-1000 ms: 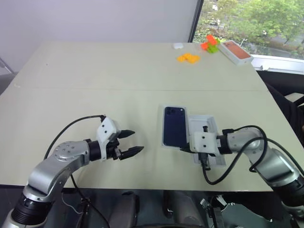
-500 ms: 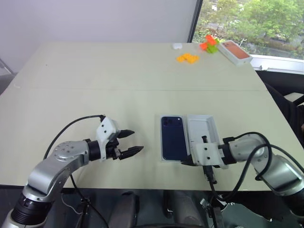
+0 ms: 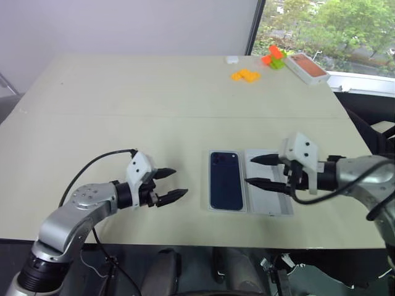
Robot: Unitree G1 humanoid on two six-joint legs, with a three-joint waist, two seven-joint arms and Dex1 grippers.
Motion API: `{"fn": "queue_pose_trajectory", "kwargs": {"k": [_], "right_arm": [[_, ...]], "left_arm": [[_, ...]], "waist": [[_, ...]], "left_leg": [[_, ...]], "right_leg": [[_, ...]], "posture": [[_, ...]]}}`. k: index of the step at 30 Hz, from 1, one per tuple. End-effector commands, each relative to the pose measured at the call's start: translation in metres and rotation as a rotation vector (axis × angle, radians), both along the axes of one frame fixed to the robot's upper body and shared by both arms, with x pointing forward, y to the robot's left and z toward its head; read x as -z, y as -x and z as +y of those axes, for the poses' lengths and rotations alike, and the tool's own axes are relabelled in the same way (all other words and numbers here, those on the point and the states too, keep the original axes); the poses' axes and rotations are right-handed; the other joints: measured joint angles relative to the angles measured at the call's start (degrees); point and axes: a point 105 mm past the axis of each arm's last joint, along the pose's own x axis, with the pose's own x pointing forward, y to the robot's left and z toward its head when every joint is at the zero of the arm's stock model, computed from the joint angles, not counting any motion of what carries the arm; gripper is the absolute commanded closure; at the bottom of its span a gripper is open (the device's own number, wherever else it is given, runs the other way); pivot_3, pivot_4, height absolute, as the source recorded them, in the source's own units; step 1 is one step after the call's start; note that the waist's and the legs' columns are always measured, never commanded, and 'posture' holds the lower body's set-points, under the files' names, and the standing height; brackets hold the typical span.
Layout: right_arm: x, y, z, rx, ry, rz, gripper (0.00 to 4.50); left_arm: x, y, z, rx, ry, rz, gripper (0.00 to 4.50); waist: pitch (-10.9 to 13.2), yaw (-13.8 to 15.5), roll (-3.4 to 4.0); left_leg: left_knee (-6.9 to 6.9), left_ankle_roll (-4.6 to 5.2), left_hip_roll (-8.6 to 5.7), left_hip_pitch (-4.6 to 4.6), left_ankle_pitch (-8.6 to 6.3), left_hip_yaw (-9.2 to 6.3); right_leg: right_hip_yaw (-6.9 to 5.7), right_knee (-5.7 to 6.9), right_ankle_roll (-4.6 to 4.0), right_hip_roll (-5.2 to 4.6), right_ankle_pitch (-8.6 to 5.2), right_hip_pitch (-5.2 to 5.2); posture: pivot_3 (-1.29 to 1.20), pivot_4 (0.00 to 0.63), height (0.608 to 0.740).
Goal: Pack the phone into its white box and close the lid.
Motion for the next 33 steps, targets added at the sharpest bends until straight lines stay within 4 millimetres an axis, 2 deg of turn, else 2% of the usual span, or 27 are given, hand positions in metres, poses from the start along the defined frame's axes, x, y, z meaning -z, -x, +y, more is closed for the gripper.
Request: {"fn": "queue_pose_trajectory", "kwargs": {"k": [1,4,7,12,18,33], "right_arm": [[0.001,-0.004,-0.002,0.139,0.008,0.091,1.65],[0.009,-0.013,0.001,0.283,-0.028,0.233,1.65],[0.012,-0.024,0.005,0.358,-0.072,0.246,1.65],[0.022,-0.021,0.011,0.366,-0.003,0.239,1.65],[0.03,-0.026,0.008,0.44,-0.024,0.275,1.65],[0.049,-0.023,0.012,0.529,-0.025,0.375,1.65]], "left_arm": [[-0.006,-0.001,-0.008,0.028,0.008,-0.033,0.77],[-0.007,-0.002,-0.013,0.049,0.015,-0.038,0.77],[-0.011,0.0,-0.015,0.084,0.011,-0.066,0.77],[-0.011,0.013,-0.011,0.178,-0.034,-0.106,0.77],[-0.009,0.009,-0.007,0.158,-0.046,-0.115,0.77],[-0.014,0.019,-0.013,0.205,-0.023,-0.135,0.77]], "waist": [[0.0,-0.16,0.0],[-0.03,-0.54,-0.02],[-0.06,-0.39,0.02],[-0.05,-0.21,0.06],[-0.05,-0.21,0.05],[-0.05,-1.36,0.05]], "left_leg": [[0.0,0.0,0.0,0.01,0.0,0.0],[0.01,0.0,0.13,0.04,0.0,0.07],[0.02,0.0,0.21,0.05,0.01,0.0],[-0.03,0.01,0.21,-0.09,0.0,0.06],[-0.03,0.05,0.15,-0.11,-0.02,0.12],[-0.04,0.05,0.23,-0.11,-0.02,0.1]], "right_leg": [[0.0,0.0,-0.03,0.0,-0.02,0.0],[0.02,0.02,-0.24,0.11,0.02,-0.01],[0.0,0.06,-0.31,0.26,0.08,-0.02],[0.01,0.01,-0.19,0.25,0.14,-0.16],[0.03,-0.12,-0.19,0.16,0.14,-0.13],[0.04,-0.11,-0.11,0.26,0.15,-0.13]], "posture": [[0.0,0.15,0.74],[0.0,0.15,0.74],[0.0,0.15,0.74],[0.0,0.15,0.74],[0.0,0.15,0.74],[0.0,0.15,0.74]]}}
